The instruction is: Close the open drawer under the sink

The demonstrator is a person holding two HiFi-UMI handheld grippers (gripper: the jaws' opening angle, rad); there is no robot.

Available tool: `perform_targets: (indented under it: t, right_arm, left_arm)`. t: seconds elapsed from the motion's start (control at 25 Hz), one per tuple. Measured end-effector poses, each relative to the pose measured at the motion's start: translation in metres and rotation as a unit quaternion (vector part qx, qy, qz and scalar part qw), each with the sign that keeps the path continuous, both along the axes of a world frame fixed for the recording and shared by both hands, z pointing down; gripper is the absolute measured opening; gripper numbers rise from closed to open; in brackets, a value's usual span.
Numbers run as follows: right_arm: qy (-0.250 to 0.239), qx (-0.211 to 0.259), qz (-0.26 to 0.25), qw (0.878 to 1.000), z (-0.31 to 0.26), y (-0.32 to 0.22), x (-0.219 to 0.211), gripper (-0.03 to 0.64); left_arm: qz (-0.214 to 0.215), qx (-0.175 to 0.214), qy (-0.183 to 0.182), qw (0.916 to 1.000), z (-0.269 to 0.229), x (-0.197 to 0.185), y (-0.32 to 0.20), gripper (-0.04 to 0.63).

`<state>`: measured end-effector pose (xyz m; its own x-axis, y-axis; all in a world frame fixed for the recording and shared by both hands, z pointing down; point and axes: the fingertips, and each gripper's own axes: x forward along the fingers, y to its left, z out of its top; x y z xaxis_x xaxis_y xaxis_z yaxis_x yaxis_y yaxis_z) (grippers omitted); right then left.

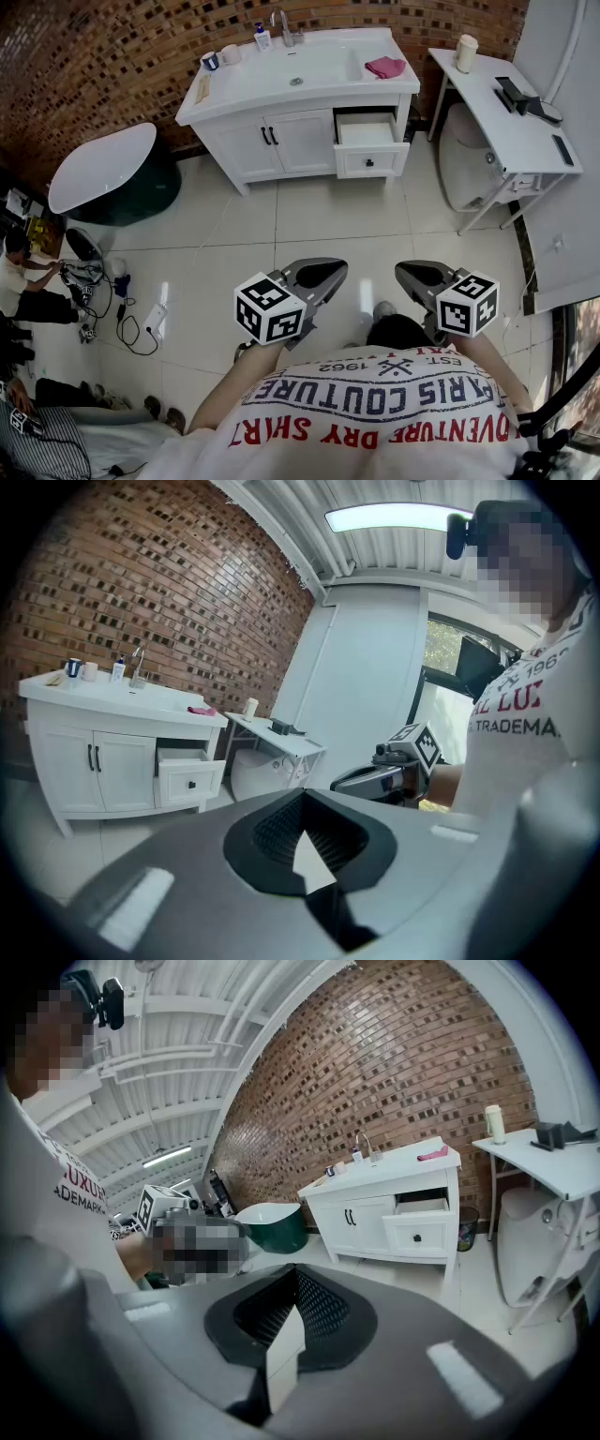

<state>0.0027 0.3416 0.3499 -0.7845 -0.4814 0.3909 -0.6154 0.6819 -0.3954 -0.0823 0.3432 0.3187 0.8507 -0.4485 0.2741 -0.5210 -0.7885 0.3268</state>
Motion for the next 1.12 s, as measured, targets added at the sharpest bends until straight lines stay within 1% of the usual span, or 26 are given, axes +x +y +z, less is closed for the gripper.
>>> perform_targets:
  t: [0.08,0.16,0.32,0.48,0.72,0.96,1.12]
  right_arm:
    - [-0.026,-0.007,0.006,1.0,-0.006,-0.009,0.002,0.006]
    - [-0.04,-0.006,0.012,0.999,-0.009,-0.023,0.004,0.006]
    - [-0.044,0.0,0.021,0.999,-0.007,-0.061,0.01,0.006]
    - [-0.046,0.002,0.019,0.999,0.001,-0.117,0.015,0.006]
    - [-0.04,-0.01,0.014,0.999,0.013,-0.226,0.028,0.006]
    - [-0.016,-0.05,0.031,0.998,0.042,-0.339,0.054,0.006]
    - [-0.01,-0.082,0.043,0.996,0.071,-0.389,0.064,0.006]
  left_arm:
    - [0.0,0.004,-0.003,1.0,-0.002,0.0,-0.007,-0.015]
    - [-0.005,0.008,-0.007,0.9999,-0.003,-0.002,-0.018,-0.015]
    - [-0.016,0.008,-0.01,0.9998,-0.003,-0.004,-0.052,-0.015]
    - [-0.022,-0.002,-0.018,0.9996,0.008,-0.002,-0.1,-0.015]
    - [-0.033,-0.027,-0.025,0.9988,0.023,0.011,-0.2,-0.015]
    - [-0.033,-0.076,-0.028,0.9962,0.047,0.029,-0.308,-0.015]
    - [-0.028,-0.107,-0.034,0.9932,0.071,0.041,-0.361,-0.015]
